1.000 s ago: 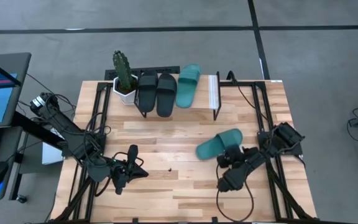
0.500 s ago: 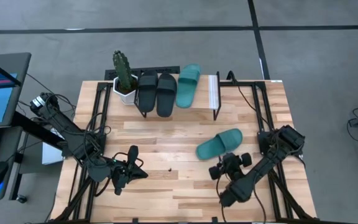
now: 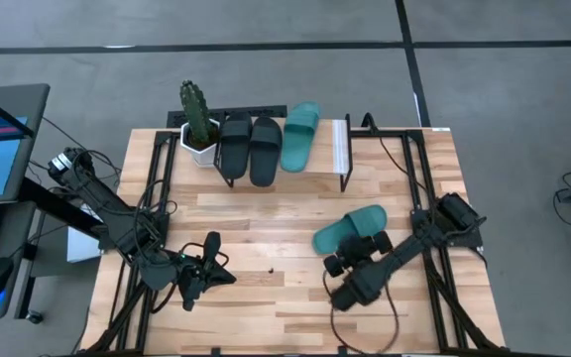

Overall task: Pick and place slides into the shelf
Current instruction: Put the green slide on the shelf

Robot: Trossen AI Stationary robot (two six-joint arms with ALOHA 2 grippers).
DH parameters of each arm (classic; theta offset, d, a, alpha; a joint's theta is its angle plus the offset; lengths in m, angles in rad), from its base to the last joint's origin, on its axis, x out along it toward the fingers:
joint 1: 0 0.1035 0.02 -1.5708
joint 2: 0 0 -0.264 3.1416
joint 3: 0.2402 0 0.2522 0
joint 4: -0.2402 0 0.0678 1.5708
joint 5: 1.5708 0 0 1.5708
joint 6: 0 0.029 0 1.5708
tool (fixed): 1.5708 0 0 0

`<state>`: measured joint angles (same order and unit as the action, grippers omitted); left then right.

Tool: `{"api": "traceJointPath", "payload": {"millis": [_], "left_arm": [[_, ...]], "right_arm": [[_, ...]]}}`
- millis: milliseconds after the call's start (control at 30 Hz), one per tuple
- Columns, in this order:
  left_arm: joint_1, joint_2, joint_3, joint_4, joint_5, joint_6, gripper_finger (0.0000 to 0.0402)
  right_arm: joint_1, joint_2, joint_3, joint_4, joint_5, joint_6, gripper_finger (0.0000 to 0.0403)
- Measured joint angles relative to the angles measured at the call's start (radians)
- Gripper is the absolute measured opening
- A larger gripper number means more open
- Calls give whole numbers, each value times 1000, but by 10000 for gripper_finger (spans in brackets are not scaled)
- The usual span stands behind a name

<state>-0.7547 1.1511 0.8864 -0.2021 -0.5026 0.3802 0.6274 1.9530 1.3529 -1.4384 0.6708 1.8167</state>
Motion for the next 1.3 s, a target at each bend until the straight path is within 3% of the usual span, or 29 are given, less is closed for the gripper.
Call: {"api": "traceJointPath", "payload": {"millis": [233,500,1000,1300], "left_arm": [[0,0,0,-29,0,-32,2],[0,0,0,-35,0,-54,2],[0,0,0,-34,39,-101,2],[-2,0,0,-34,56,-115,2]], "right_arm": [[-114,0,0,28,-97,-181,196],[-175,0,0,7,-182,-276,215],[-205,0,-2,4,-199,-359,195],[-211,-1,-151,72,-260,-351,196]]}}
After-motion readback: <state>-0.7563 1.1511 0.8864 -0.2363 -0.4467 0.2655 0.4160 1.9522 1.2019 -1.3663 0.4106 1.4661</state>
